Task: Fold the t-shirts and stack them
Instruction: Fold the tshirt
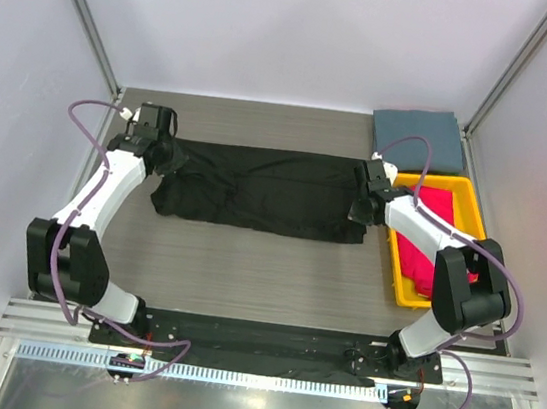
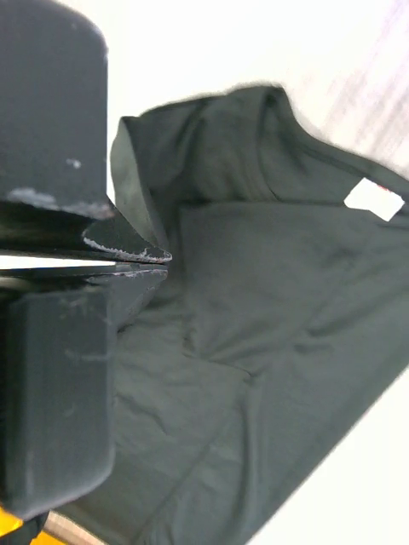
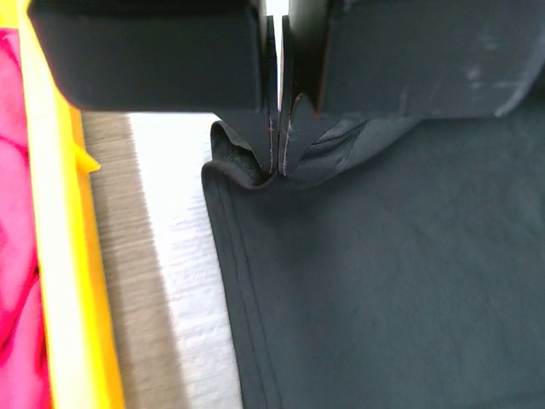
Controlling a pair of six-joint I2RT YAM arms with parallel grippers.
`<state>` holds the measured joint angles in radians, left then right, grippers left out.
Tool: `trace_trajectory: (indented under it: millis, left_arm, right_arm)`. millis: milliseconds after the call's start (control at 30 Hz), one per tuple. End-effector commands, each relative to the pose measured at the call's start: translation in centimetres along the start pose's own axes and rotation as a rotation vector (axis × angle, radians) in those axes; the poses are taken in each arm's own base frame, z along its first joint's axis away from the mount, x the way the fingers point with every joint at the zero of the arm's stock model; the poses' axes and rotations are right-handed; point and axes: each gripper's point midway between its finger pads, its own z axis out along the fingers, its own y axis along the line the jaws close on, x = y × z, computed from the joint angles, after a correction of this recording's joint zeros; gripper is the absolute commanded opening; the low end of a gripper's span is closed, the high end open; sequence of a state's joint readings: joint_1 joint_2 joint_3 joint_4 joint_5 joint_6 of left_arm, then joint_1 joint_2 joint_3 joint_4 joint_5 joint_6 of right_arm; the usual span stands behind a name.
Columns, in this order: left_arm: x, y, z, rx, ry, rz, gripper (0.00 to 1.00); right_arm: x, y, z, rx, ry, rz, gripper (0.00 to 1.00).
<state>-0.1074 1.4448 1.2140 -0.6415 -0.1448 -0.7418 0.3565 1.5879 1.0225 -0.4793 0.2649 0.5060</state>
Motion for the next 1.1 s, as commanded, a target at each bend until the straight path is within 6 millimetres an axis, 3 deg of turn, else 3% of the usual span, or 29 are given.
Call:
trace_trajectory:
  millis: [0,167,333,567,767,1067]
  left_arm:
    - [-2.1,-1.9,0.9,0.080,-0.032,-0.010,0.00]
    - [-3.6,-2.3,3.1,0.108,-0.029,-0.040,0.00]
    - [-5.9,-2.8,4.5,0.099,-0.053,-0.037,0.00]
    - [-6.4,-4.9,6.5,0.177,-0.012,-0.041,0.00]
    - [-8.4,-5.2,7.5,0.153,-0.062,-0.002,0.00]
    - [-9.1,-6.4,10.1,0.167,-0.035,0.038,0.00]
  right_arm:
    - [-3.2,0.1,0.0,0.022,-0.079,0.019,0.01]
    - [-4.1,1.0,1.0,0.014,-0.069,0.016,0.01]
    - [-5.9,0.4,1.4,0.047,-0.108,0.071,0.01]
    - [-7.7,0.4,1.6,0.044,-0.128,0.078,0.01]
    - [-8.4,-0.5,2.7,0.075,-0.125,0.083,0.01]
    - [-9.6,-1.4,3.9,0.077,-0.117,0.102,0.01]
